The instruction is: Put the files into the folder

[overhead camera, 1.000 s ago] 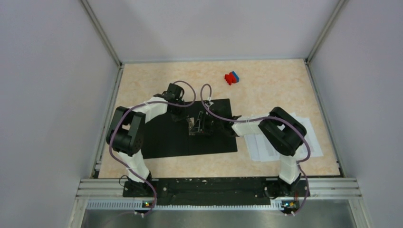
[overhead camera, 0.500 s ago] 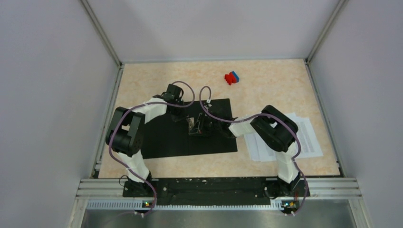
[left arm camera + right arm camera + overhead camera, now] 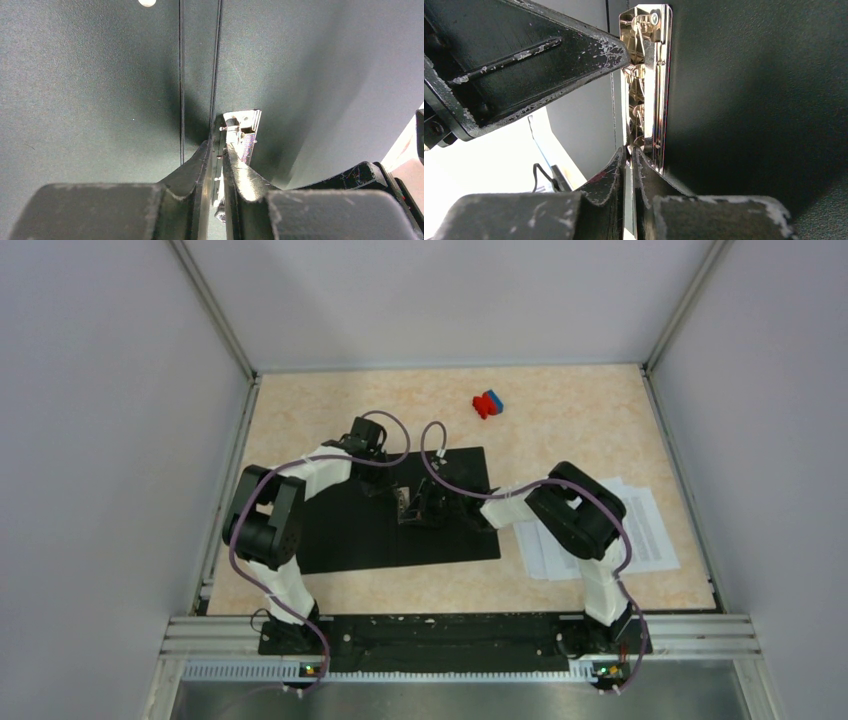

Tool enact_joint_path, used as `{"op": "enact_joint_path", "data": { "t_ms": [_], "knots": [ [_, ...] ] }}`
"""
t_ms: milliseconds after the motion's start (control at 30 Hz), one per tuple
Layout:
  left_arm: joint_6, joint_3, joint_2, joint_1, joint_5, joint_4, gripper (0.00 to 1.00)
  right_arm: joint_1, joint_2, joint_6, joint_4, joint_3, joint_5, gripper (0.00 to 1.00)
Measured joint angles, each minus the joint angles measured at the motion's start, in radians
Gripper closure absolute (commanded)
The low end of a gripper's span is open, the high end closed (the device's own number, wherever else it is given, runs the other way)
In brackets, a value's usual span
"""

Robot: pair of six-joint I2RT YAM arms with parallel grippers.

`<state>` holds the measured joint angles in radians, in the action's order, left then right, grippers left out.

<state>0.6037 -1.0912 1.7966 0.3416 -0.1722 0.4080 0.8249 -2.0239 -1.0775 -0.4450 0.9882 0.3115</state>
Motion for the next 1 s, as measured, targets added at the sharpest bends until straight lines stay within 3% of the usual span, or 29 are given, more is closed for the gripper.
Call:
{"op": "enact_joint_path", "data": {
  "t_ms": [433,700,833,1000],
  "knots": [
    [0.008,-0.007,0.011,0.0,0.001,0.0,0.82,0.031,0.022,0.007,0.109,0.031,-0.105,1.0],
    [0.011,0.0,0.004,0.001,0.0,-0.016,0.67,0.037,0.029,0.007,0.129,0.034,-0.135,1.0],
    [-0.002,0.0,0.001,0.006,0.001,-0.018,0.67,0.037,0.029,0.007,0.129,0.034,-0.135,1.0],
    [-0.005,-0.003,0.001,0.016,0.03,-0.01,0.76,0.036,0.029,0.007,0.128,0.034,-0.135,1.0]
  ]
}}
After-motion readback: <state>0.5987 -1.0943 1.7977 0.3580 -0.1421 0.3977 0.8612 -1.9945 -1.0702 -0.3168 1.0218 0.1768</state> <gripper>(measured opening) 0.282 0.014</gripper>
